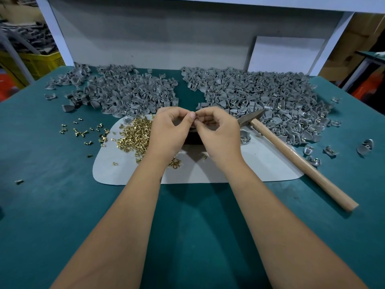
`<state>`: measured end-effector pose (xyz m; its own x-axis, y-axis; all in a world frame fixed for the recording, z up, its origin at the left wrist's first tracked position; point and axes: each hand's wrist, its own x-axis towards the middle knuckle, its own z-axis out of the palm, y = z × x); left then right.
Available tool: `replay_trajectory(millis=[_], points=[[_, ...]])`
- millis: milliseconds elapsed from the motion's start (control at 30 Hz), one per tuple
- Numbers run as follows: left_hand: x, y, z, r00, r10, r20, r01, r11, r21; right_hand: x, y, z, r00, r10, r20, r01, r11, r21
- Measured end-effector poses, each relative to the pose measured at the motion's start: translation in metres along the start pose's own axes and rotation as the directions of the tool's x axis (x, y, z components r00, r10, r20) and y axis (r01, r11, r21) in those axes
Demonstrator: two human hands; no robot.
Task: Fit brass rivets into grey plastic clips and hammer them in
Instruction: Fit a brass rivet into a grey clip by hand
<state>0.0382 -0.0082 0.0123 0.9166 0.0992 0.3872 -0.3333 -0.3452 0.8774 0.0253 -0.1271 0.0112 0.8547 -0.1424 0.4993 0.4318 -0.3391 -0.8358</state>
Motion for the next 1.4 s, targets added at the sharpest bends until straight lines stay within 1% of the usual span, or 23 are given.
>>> replay_trajectory(millis=[133, 300, 367, 433, 533, 600, 667, 700, 733, 800, 833, 900, 967, 1000, 1067, 1133, 1200, 1233, 1267, 1300, 1333, 1367, 1400], points=[[0.001, -0.002, 0.000, 1.000, -0.022, 0.018, 0.022, 1.000, 0.000, 0.000, -0.001, -0.001, 1.000, 0.010, 0.005, -0.010, 1.000, 0.014], [0.002, -0.005, -0.003, 0.999, -0.026, -0.044, 0.026, 1.000, 0.001, 0.000, 0.000, -0.002, 0.998, 0.059, 0.007, -0.059, 0.997, 0.049], [0.003, -0.007, -0.004, 0.994, -0.046, -0.095, 0.049, 0.998, 0.032, 0.000, 0.001, -0.003, 0.997, 0.073, 0.010, -0.074, 0.996, 0.057], [0.006, -0.012, -0.009, 0.975, -0.079, -0.209, 0.102, 0.989, 0.105, 0.000, 0.001, -0.003, 0.997, 0.079, 0.010, -0.080, 0.994, 0.069], [0.013, -0.025, -0.028, 0.904, -0.091, -0.417, 0.224, 0.933, 0.282, 0.000, 0.001, -0.003, 0.996, 0.088, 0.017, -0.089, 0.993, 0.073], [0.014, -0.032, -0.042, 0.876, -0.129, -0.466, 0.340, 0.850, 0.403, 0.001, 0.001, -0.003, 0.996, 0.091, 0.024, -0.093, 0.994, 0.064], [0.011, -0.032, -0.048, 0.865, -0.108, -0.490, 0.368, 0.800, 0.474, 0.000, 0.001, -0.003, 0.995, 0.096, 0.027, -0.097, 0.993, 0.065], [0.009, -0.030, -0.047, 0.871, -0.052, -0.488, 0.318, 0.817, 0.481, 0.000, 0.000, -0.003, 0.995, 0.100, 0.028, -0.102, 0.993, 0.066], [0.008, -0.026, -0.044, 0.888, 0.023, -0.460, 0.222, 0.854, 0.470, 0.000, 0.000, -0.003, 0.994, 0.103, 0.030, -0.105, 0.992, 0.068], [0.005, -0.016, -0.035, 0.930, 0.173, -0.325, -0.030, 0.915, 0.402, 0.000, 0.000, -0.002, 0.994, 0.101, 0.028, -0.103, 0.992, 0.067], [0.003, -0.011, -0.030, 0.946, 0.215, -0.243, -0.122, 0.930, 0.347, 0.000, 0.000, -0.002, 0.995, 0.097, 0.024, -0.099, 0.993, 0.066], [-0.001, -0.004, -0.020, 0.970, 0.224, -0.091, -0.195, 0.948, 0.251, 0.000, 0.000, -0.002, 0.997, 0.082, 0.017, -0.083, 0.995, 0.050], [-0.003, 0.000, -0.012, 0.981, 0.195, 0.003, -0.192, 0.965, 0.178, -0.001, 0.001, -0.001, 0.999, 0.054, 0.003, -0.054, 0.998, -0.008], [-0.005, 0.001, -0.010, 0.984, 0.176, 0.024, -0.177, 0.973, 0.147, -0.001, 0.002, 0.000, 0.999, 0.036, -0.005, -0.037, 0.998, -0.052], [-0.006, 0.002, -0.008, 0.990, 0.137, 0.036, -0.140, 0.985, 0.097, -0.002, 0.002, -0.002, 1.000, -0.016, -0.011, 0.014, 0.990, -0.139], [-0.004, 0.001, -0.009, 0.993, 0.108, 0.045, -0.111, 0.992, 0.058, -0.002, 0.003, -0.004, 0.992, -0.127, 0.014, 0.127, 0.967, -0.223], [-0.003, 0.002, -0.010, 0.994, 0.090, 0.059, -0.091, 0.996, 0.024, -0.002, 0.002, -0.006, 0.944, -0.321, 0.075, 0.326, 0.871, -0.367], [-0.002, 0.002, -0.010, 0.996, 0.069, 0.059, -0.068, 0.998, -0.013, -0.001, 0.004, -0.006, 0.915, -0.392, 0.100, 0.396, 0.817, -0.419], [-0.002, 0.002, -0.011, 0.998, 0.032, 0.044, -0.029, 0.998, -0.058, 0.000, 0.005, -0.008, 0.903, -0.419, 0.092, 0.412, 0.790, -0.454], [-0.002, 0.002, -0.012, 1.000, -0.014, 0.017, 0.016, 0.996, -0.089, 0.003, 0.007, -0.010, 0.912, -0.408, 0.041, 0.376, 0.789, -0.486], [-0.001, 0.002, -0.014, 0.999, -0.053, -0.012, 0.052, 0.993, -0.103, 0.006, 0.010, -0.014, 0.925, -0.378, -0.043, 0.300, 0.795, -0.526], [-0.001, 0.001, -0.016, 0.997, -0.075, -0.035, 0.071, 0.992, -0.106, 0.009, 0.014, -0.020, 0.937, -0.326, -0.129, 0.194, 0.789, -0.583], [0.000, -0.001, -0.017, 0.995, -0.087, -0.049, 0.081, 0.991, -0.110, 0.012, 0.017, -0.025, 0.948, -0.262, -0.181, 0.081, 0.750, -0.657]])
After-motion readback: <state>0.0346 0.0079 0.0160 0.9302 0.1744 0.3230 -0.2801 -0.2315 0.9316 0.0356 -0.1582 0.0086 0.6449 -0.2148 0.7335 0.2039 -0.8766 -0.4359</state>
